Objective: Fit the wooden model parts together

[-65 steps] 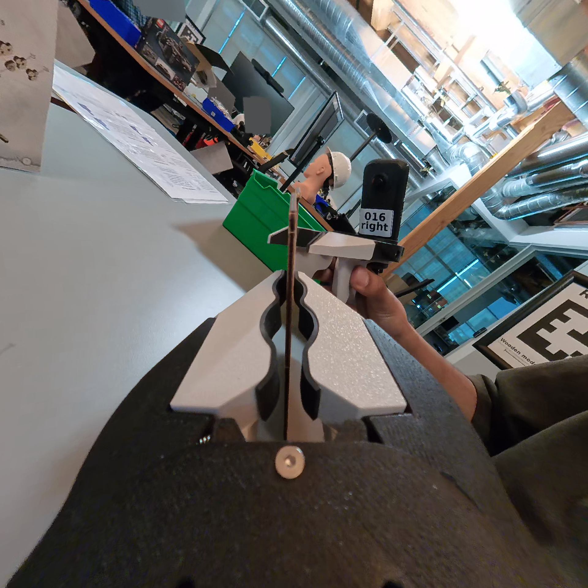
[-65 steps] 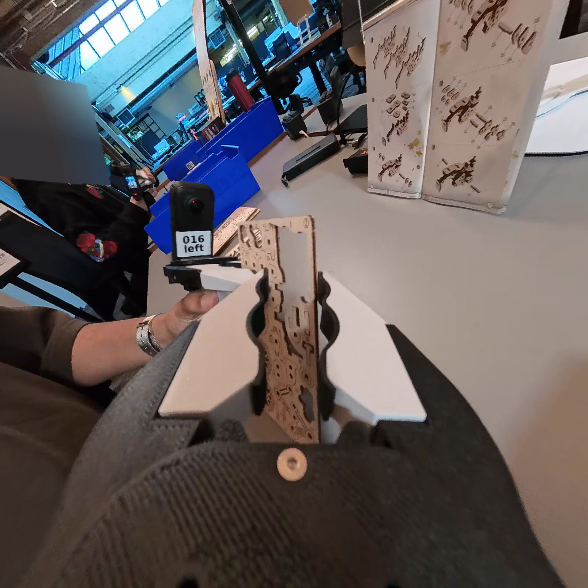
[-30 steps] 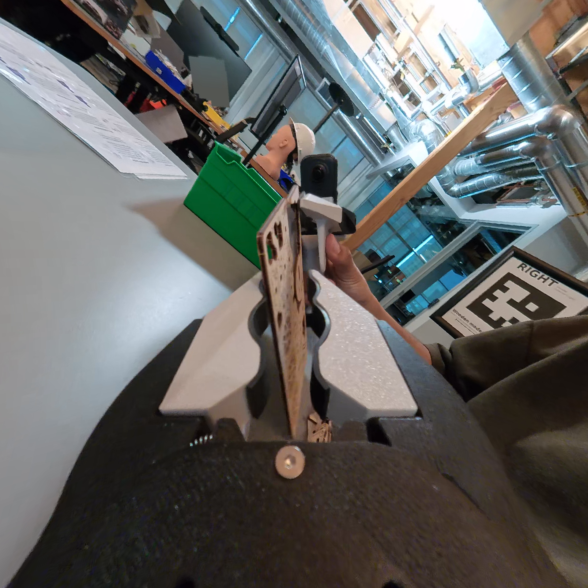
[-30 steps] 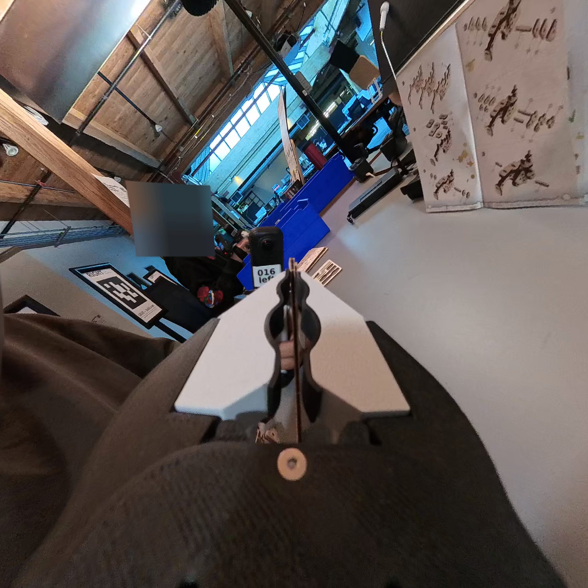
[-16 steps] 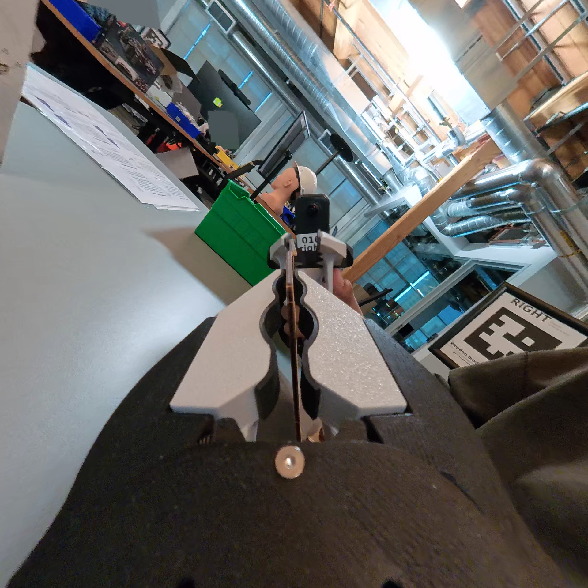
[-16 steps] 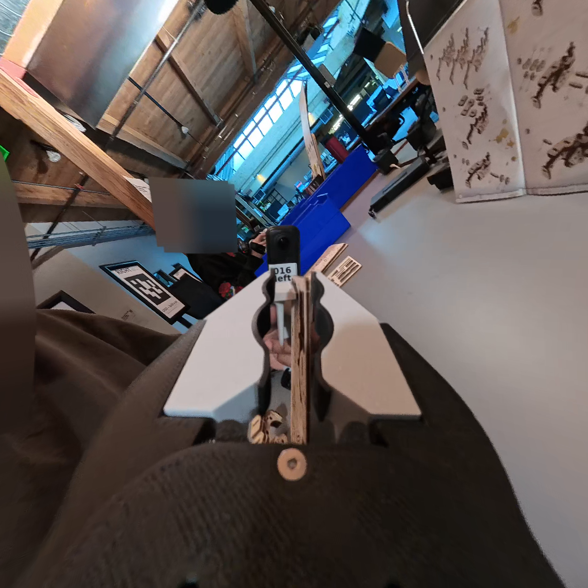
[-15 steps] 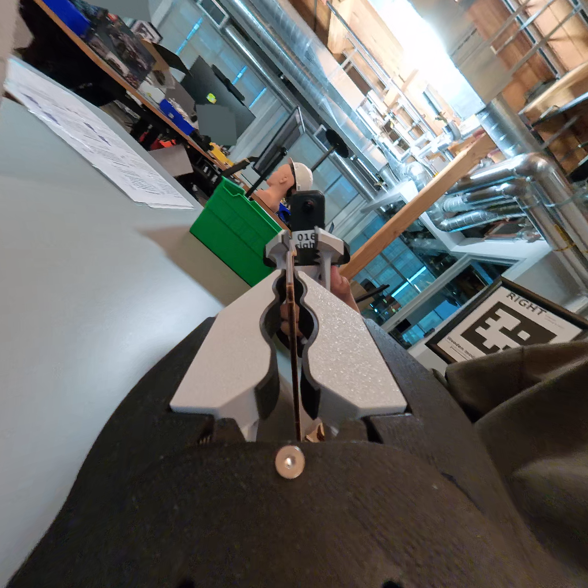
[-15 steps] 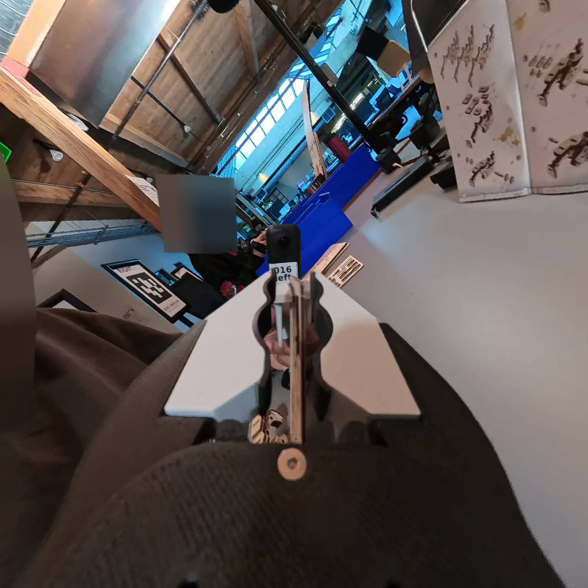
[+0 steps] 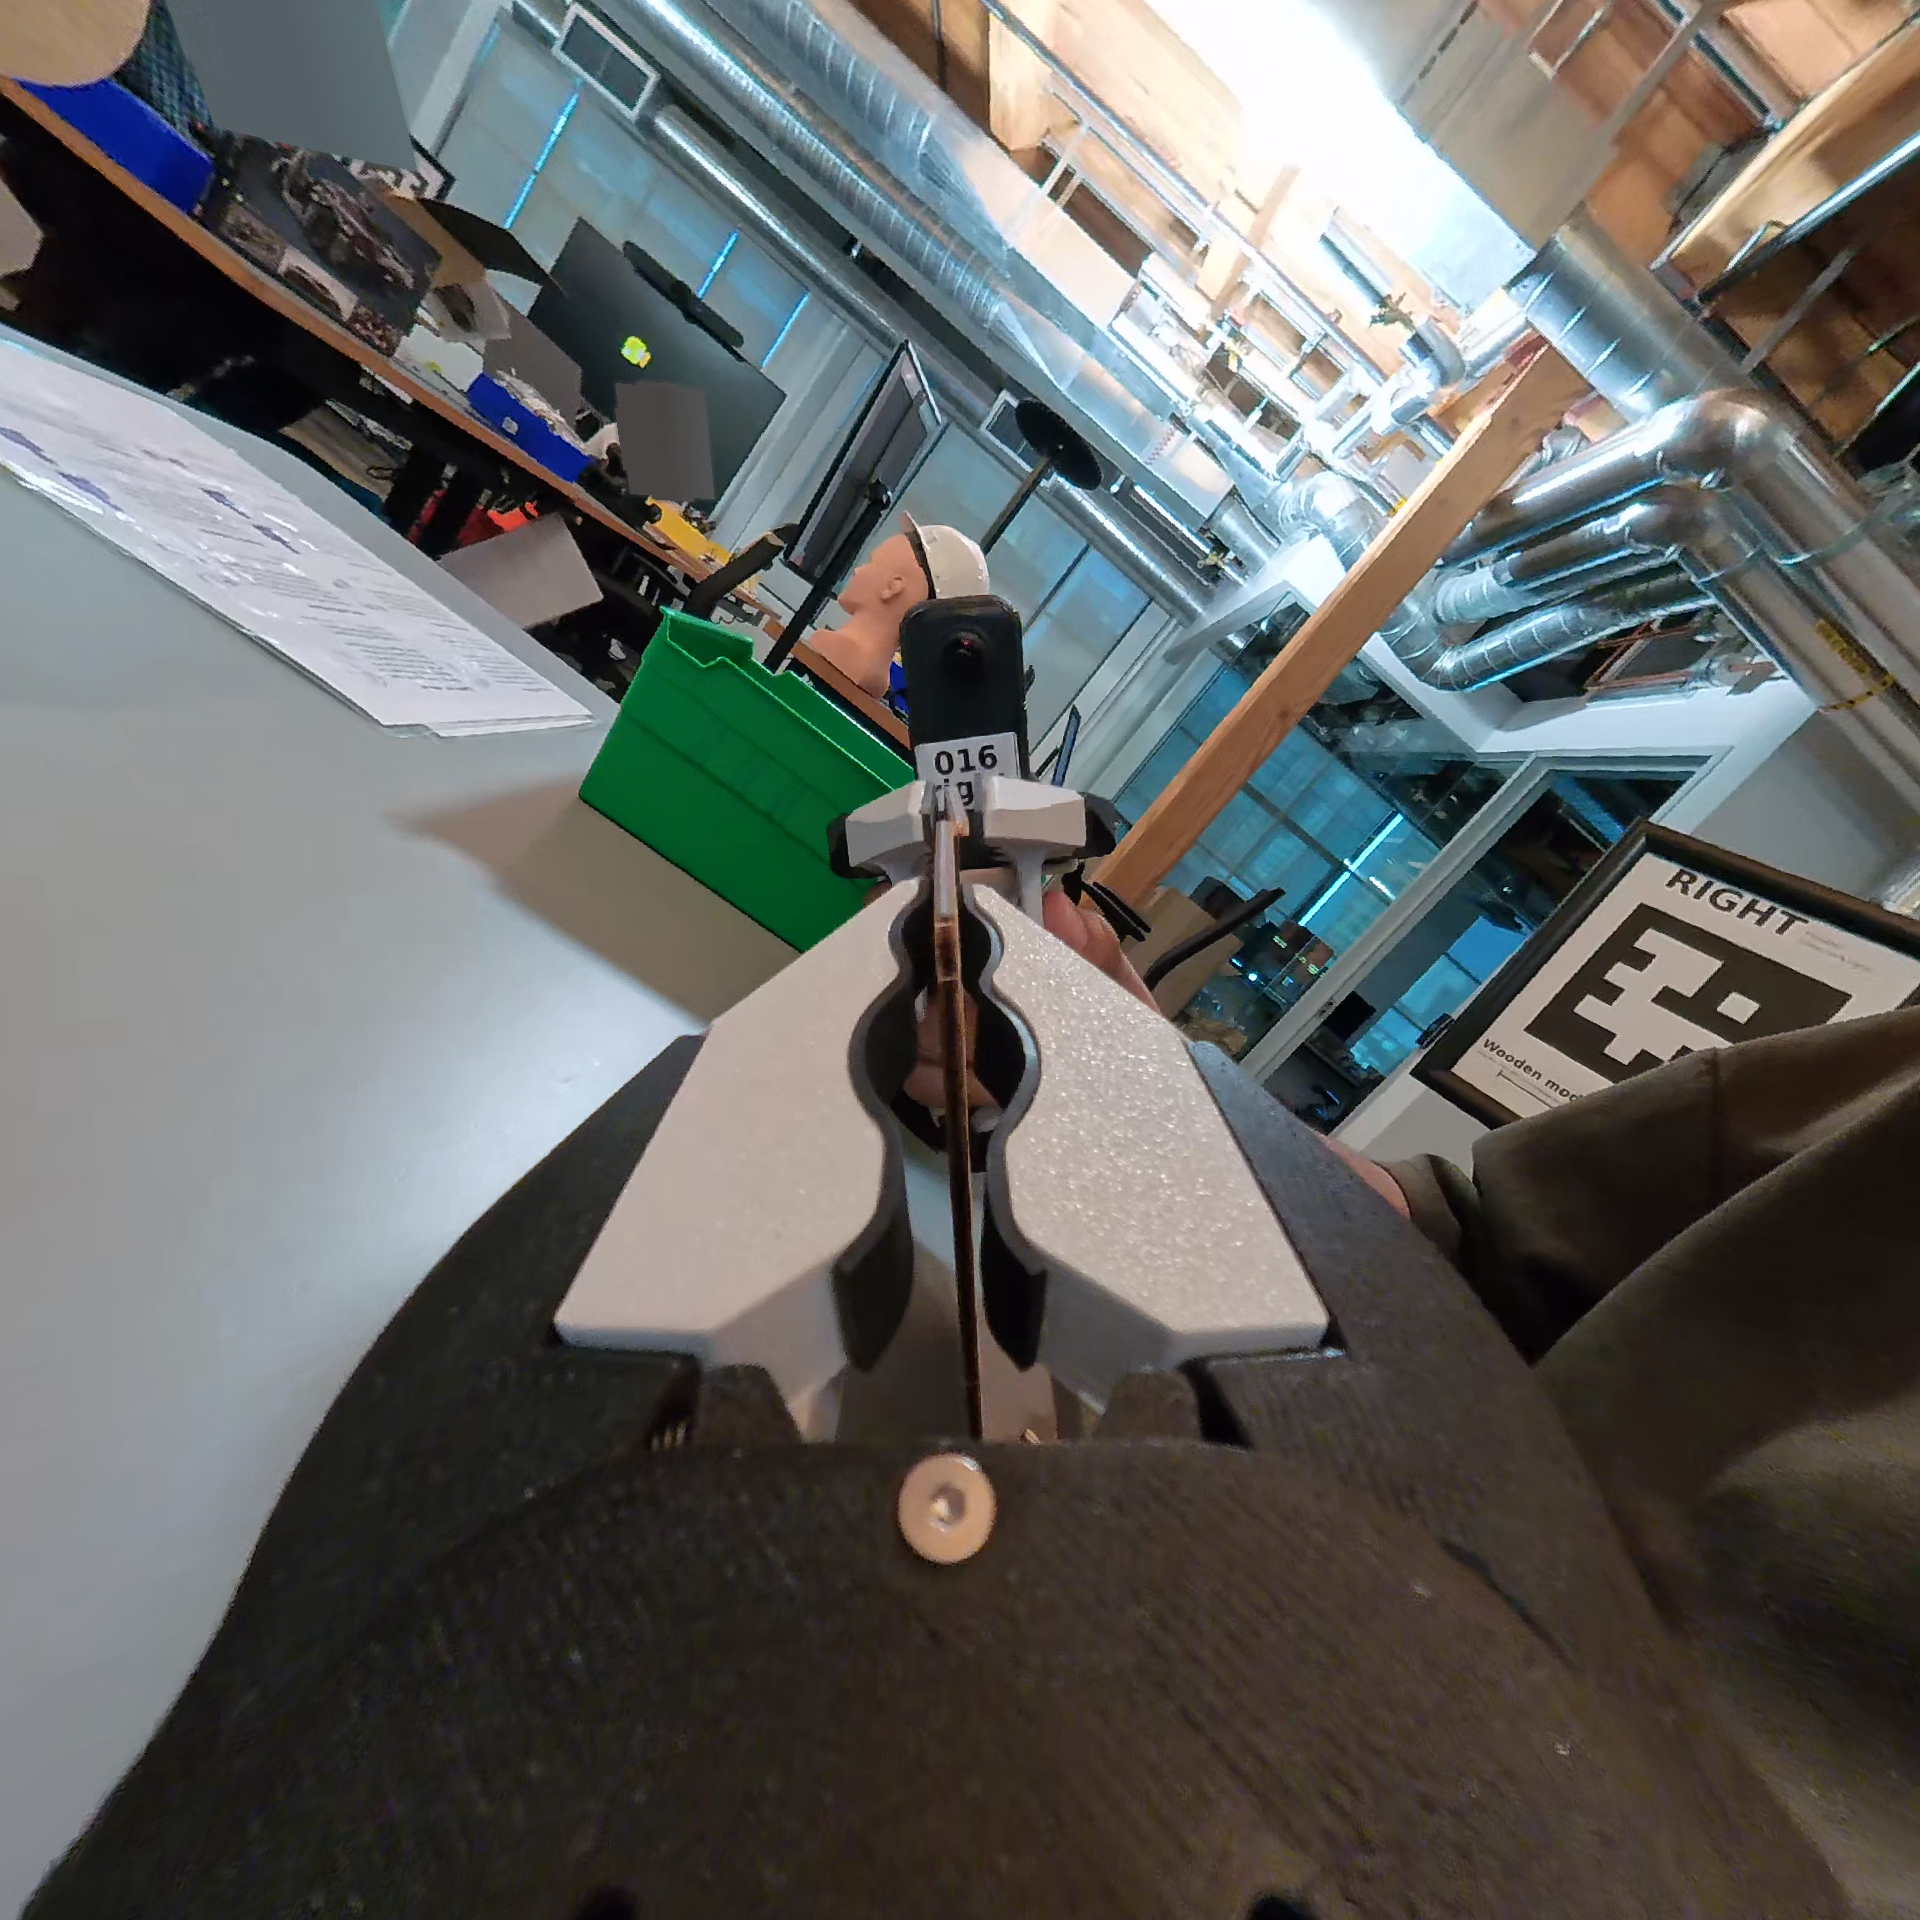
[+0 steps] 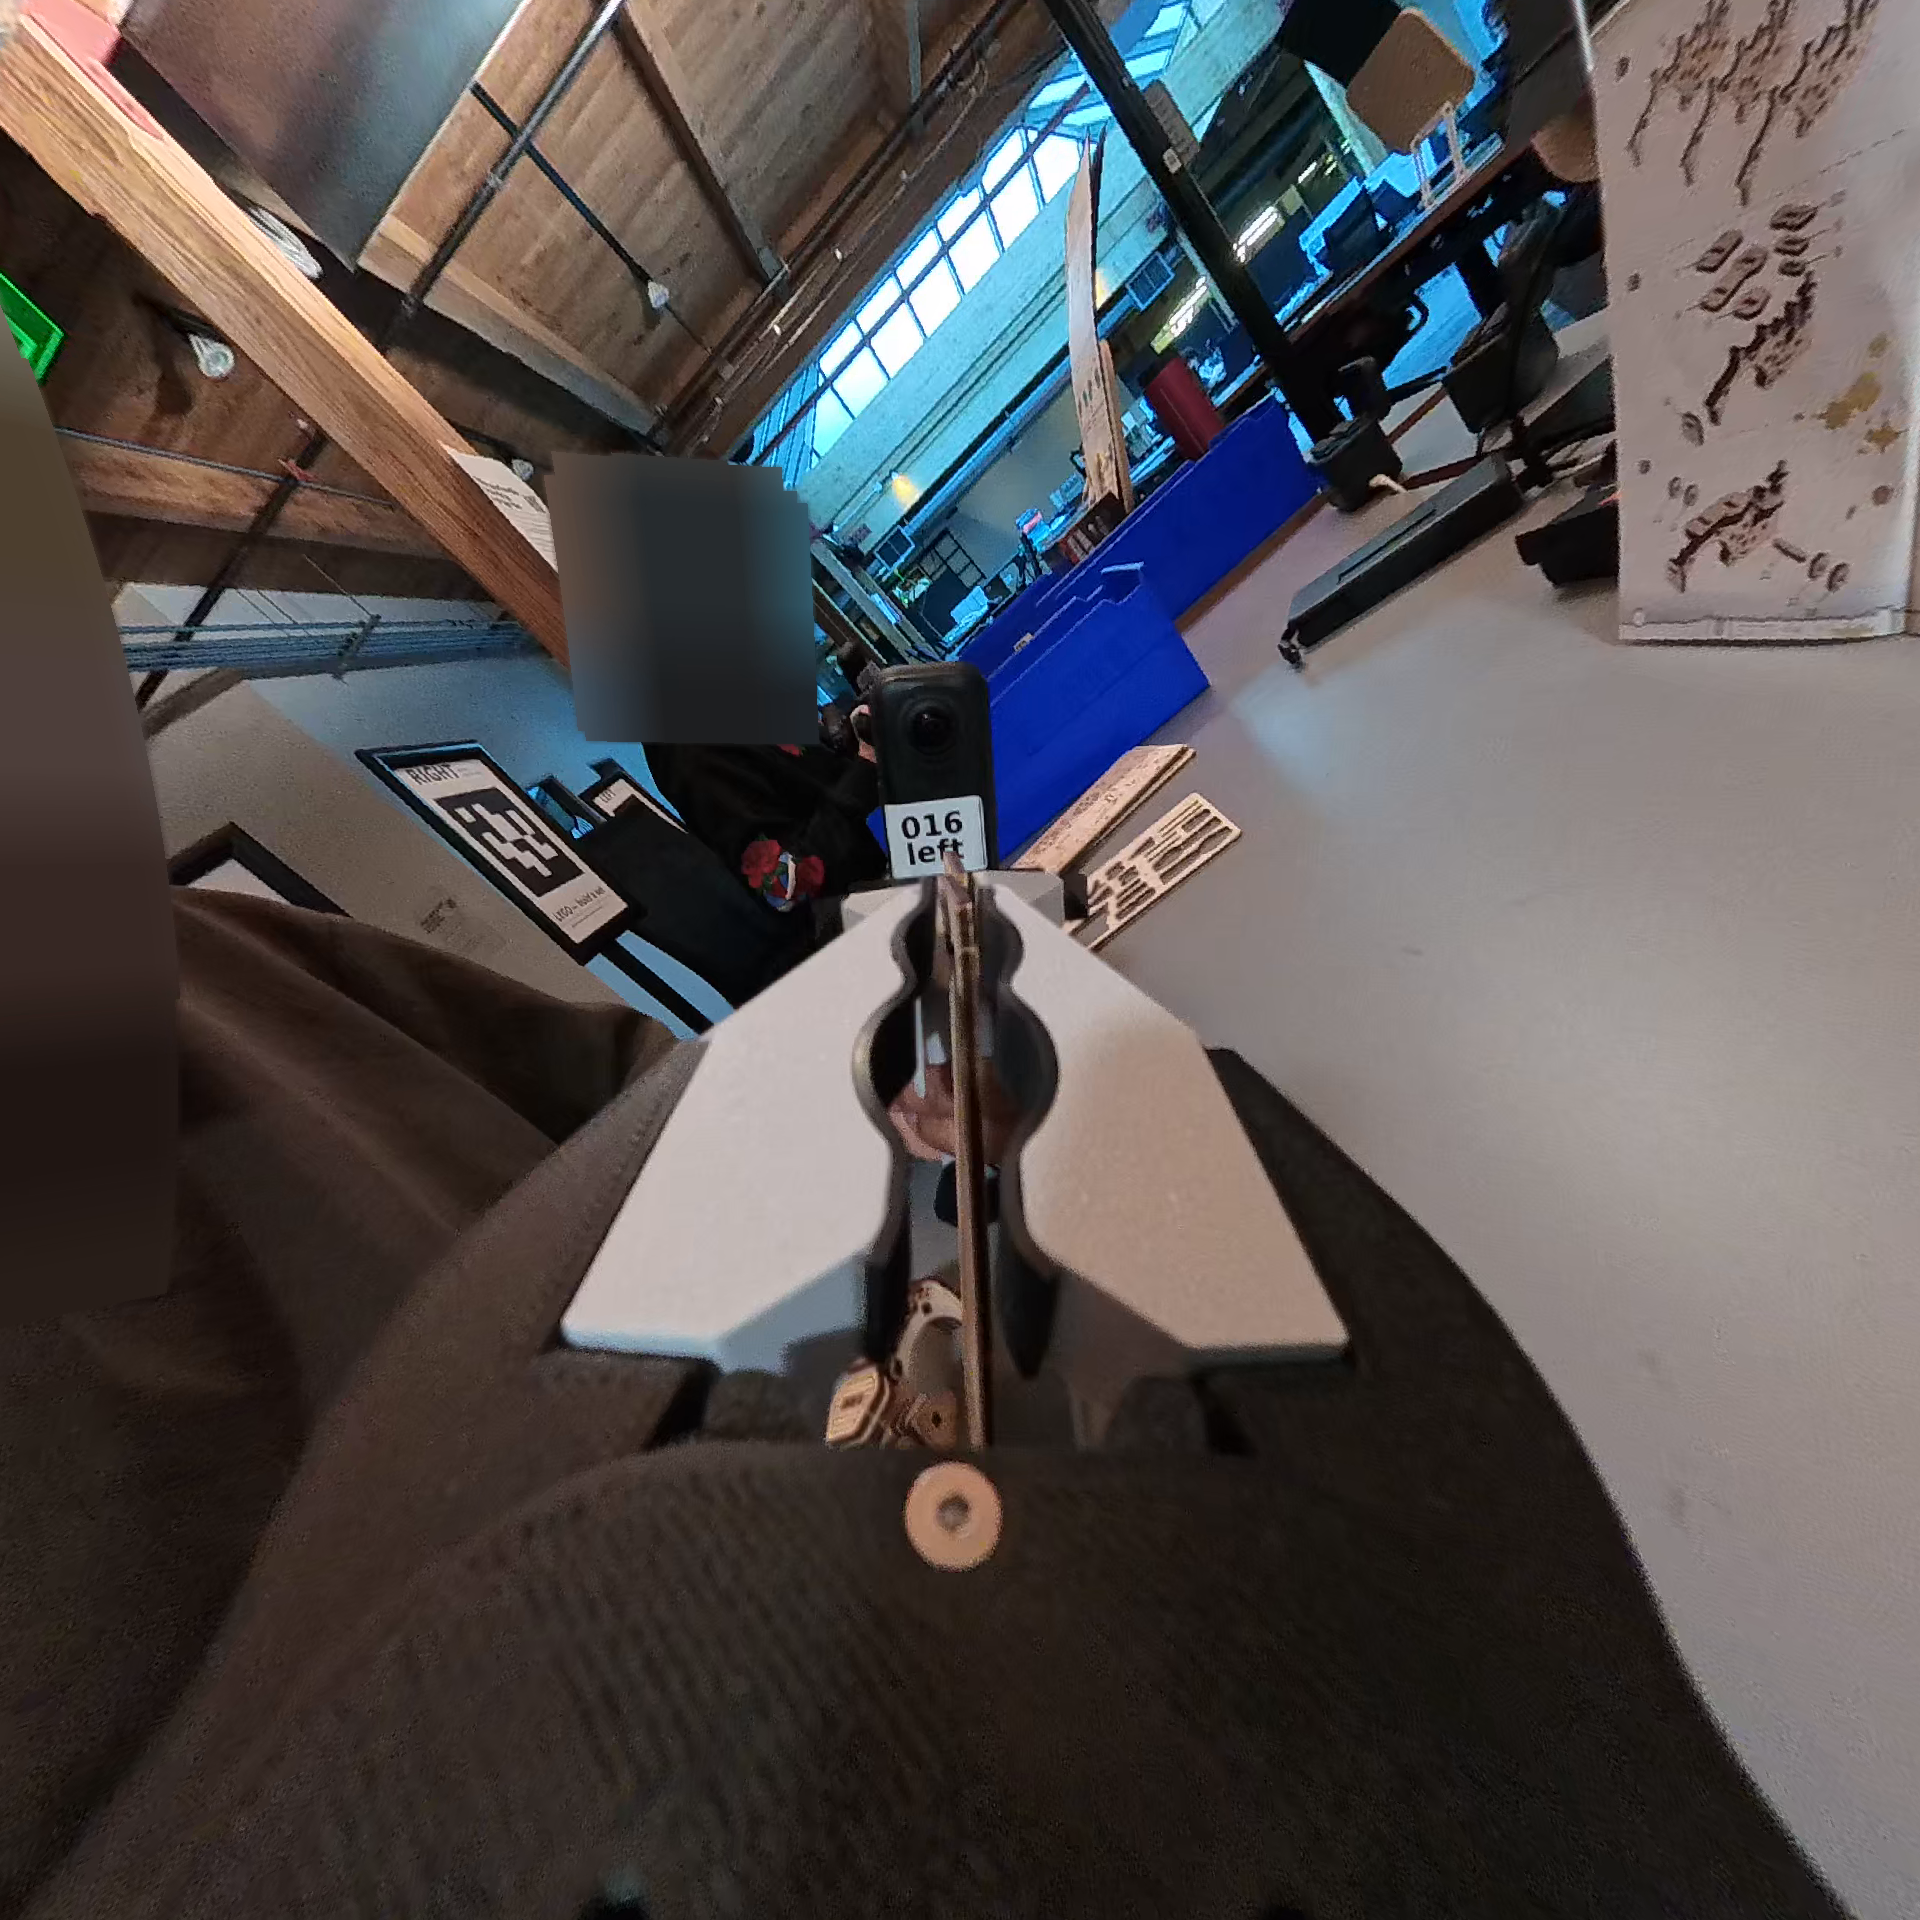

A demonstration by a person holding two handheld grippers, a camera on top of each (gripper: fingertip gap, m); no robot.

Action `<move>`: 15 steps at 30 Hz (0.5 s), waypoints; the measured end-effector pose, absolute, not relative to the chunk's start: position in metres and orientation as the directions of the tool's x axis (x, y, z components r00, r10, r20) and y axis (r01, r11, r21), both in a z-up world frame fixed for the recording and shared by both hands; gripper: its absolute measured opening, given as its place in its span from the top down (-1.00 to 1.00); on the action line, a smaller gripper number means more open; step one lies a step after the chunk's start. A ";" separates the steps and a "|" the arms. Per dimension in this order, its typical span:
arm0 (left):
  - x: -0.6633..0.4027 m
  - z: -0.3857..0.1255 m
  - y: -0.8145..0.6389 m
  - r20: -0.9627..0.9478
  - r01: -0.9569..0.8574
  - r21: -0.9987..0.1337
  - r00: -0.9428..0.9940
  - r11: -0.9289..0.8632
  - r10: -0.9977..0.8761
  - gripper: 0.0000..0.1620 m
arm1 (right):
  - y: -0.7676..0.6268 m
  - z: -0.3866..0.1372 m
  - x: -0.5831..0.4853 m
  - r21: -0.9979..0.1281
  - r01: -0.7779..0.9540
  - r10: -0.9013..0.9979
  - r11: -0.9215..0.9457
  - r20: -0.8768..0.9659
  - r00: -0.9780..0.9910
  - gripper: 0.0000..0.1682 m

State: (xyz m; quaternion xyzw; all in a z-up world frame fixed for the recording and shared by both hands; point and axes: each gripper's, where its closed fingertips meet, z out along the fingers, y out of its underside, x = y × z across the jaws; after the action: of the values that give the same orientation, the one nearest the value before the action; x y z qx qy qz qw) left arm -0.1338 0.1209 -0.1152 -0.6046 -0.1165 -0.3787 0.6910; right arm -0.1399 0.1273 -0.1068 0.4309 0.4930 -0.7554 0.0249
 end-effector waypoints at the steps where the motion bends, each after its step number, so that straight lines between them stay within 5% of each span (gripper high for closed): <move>1: -0.133 -0.115 0.120 0.609 0.654 -0.756 0.694 -0.016 -0.384 1.00 | 0.126 -0.107 -0.140 -0.732 0.462 0.393 -0.501 -0.668 -0.632 0.96; 15: -0.131 -0.104 0.117 0.544 0.608 -0.792 0.741 0.050 -0.393 1.00 | 0.122 -0.095 -0.136 -0.779 0.405 0.429 -0.478 -0.610 -0.667 1.00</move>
State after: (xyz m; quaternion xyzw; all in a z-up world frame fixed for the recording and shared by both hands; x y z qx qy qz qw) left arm -0.1306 0.1168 -0.1040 -0.5949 -0.0904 -0.3481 0.7189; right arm -0.1360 0.1219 -0.0950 0.4082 0.5110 -0.7564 -0.0079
